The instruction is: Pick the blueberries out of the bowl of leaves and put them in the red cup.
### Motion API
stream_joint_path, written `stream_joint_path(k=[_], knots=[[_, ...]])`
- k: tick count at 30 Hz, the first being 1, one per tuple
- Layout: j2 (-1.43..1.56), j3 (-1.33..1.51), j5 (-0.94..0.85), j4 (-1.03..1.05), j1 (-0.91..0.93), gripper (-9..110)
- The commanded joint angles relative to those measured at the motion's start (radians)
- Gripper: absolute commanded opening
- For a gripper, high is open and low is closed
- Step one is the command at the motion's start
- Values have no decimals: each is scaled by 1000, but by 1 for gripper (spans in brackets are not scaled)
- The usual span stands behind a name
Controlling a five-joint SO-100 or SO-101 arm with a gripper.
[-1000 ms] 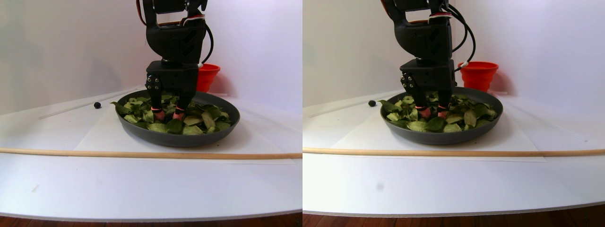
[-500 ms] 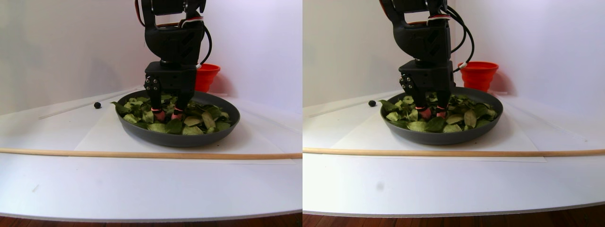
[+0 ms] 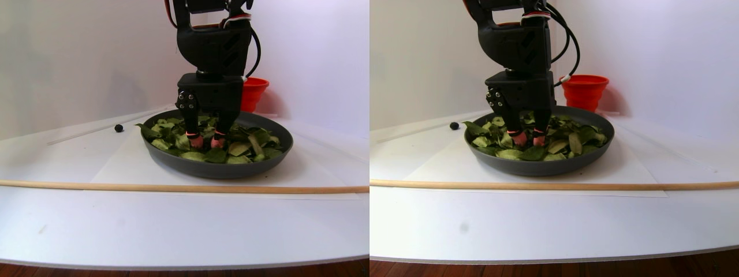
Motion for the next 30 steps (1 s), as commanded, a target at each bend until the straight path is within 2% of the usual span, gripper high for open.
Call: stream_joint_path(k=[1, 30], knots=[[106, 3, -3, 12, 23, 10], [379, 49, -57, 161, 63, 10]])
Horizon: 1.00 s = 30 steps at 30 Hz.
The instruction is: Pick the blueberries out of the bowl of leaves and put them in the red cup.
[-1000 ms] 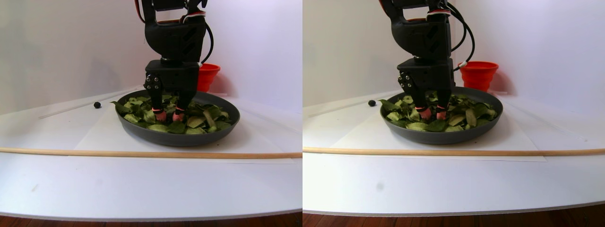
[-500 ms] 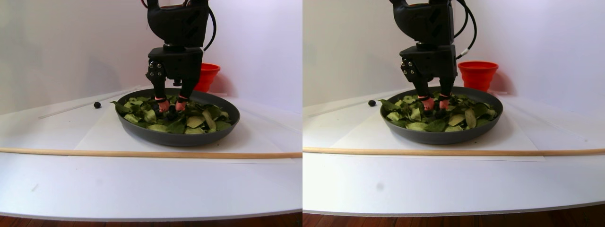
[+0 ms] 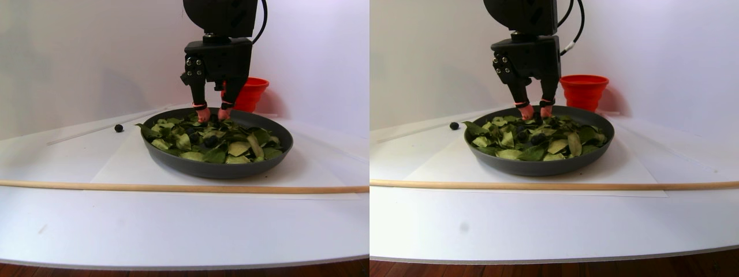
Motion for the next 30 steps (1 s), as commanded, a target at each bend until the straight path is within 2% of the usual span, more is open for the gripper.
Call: stream_joint_path(k=[1, 30], knots=[[101, -9, -11, 6, 26, 10], [103, -215, -43, 28, 137, 10]])
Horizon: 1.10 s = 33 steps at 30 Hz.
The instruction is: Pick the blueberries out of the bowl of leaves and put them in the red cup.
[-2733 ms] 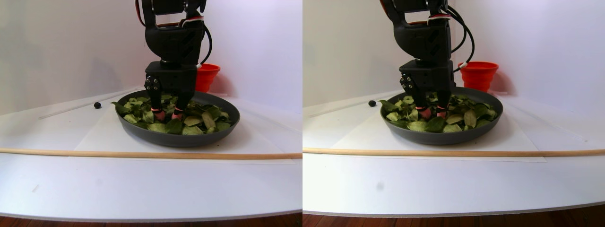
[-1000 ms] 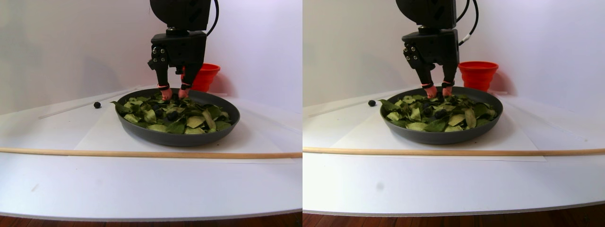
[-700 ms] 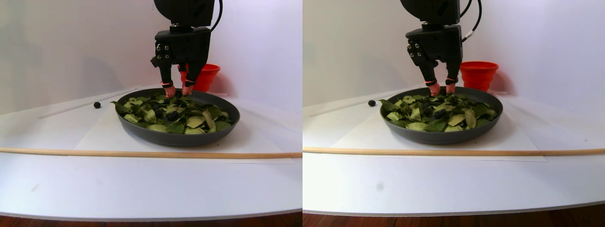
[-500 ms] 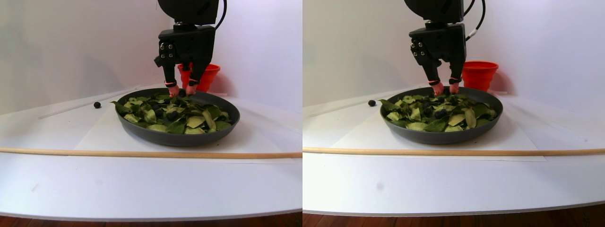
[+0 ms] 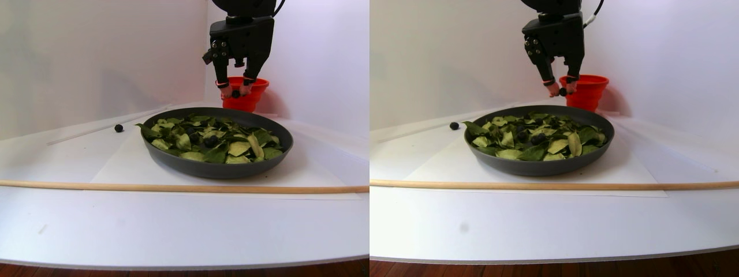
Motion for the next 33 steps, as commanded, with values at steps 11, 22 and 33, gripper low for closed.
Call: stream_joint_path(k=[11, 22, 33], knots=[[0, -176, -3, -5, 52, 10], [-43, -284, 6, -28, 63, 10], [-161, -483, 9, -41, 86, 10]])
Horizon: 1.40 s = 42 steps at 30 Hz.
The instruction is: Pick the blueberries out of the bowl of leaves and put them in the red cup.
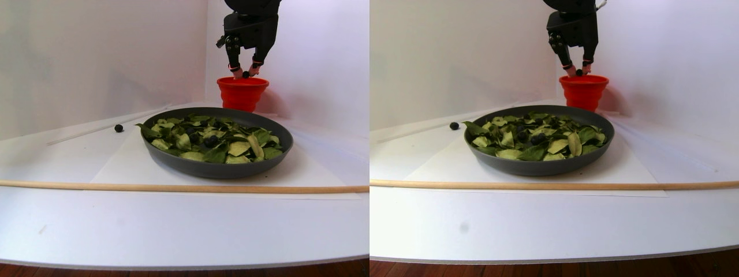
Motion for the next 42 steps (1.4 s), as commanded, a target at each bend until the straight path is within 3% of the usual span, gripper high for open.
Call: stream_joint_path(k=[1, 30, 42], knots=[[-14, -147, 9, -20, 41, 10], [-204, -446, 66, -52, 40, 11], [-198, -460, 75, -72, 29, 19]])
